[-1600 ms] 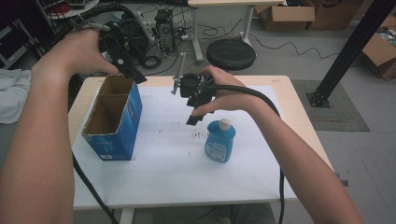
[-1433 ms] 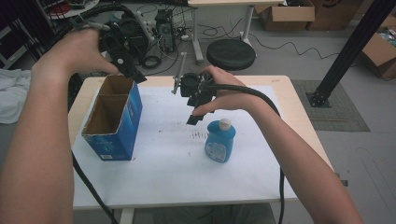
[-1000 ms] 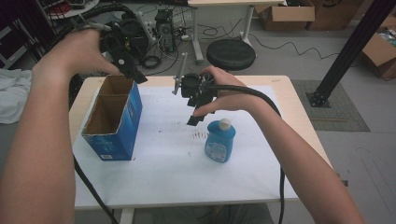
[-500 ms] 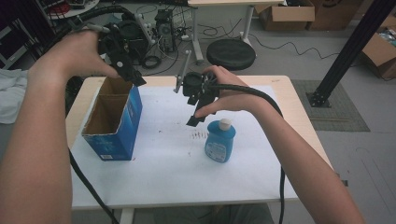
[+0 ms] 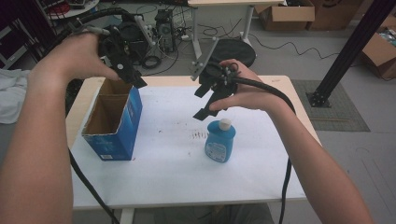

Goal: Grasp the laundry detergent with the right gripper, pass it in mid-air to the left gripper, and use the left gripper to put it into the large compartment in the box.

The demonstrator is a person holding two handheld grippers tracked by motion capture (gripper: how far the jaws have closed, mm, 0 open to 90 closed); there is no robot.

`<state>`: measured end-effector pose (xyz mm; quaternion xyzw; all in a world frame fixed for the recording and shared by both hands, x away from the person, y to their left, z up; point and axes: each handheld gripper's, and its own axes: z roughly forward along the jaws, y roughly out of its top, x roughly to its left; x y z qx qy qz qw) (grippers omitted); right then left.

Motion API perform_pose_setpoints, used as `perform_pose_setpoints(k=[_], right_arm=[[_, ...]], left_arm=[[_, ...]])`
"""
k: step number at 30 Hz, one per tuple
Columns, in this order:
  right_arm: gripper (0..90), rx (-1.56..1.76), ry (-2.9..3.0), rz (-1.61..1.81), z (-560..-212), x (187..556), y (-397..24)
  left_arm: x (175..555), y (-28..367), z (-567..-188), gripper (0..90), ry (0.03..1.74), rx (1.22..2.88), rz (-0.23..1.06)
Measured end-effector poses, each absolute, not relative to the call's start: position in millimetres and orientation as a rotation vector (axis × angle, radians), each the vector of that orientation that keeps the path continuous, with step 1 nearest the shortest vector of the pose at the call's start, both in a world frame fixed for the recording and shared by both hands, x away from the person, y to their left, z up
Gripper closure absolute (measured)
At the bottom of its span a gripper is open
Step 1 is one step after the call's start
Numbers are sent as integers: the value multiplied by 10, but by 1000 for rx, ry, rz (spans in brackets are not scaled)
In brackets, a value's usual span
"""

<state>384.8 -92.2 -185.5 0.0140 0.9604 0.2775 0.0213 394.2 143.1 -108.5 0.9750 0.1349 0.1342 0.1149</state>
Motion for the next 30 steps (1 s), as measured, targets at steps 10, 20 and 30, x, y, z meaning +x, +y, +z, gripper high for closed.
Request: perform_pose_setpoints(k=[10, 20, 30], right_arm=[[195, 103, 2888, 993, -1837, 3780, -1311], [182, 169, 2805, 1133, -1975, 3703, -1751], [182, 257, 2731, 1233, -2239, 3624, -2132]], left_arm=[[3934, 1381, -1101, 140, 397, 2866, 390], [3917, 1363, -1114, 141, 399, 2871, 395], [3915, 1364, -1147, 142, 412, 2872, 383]])
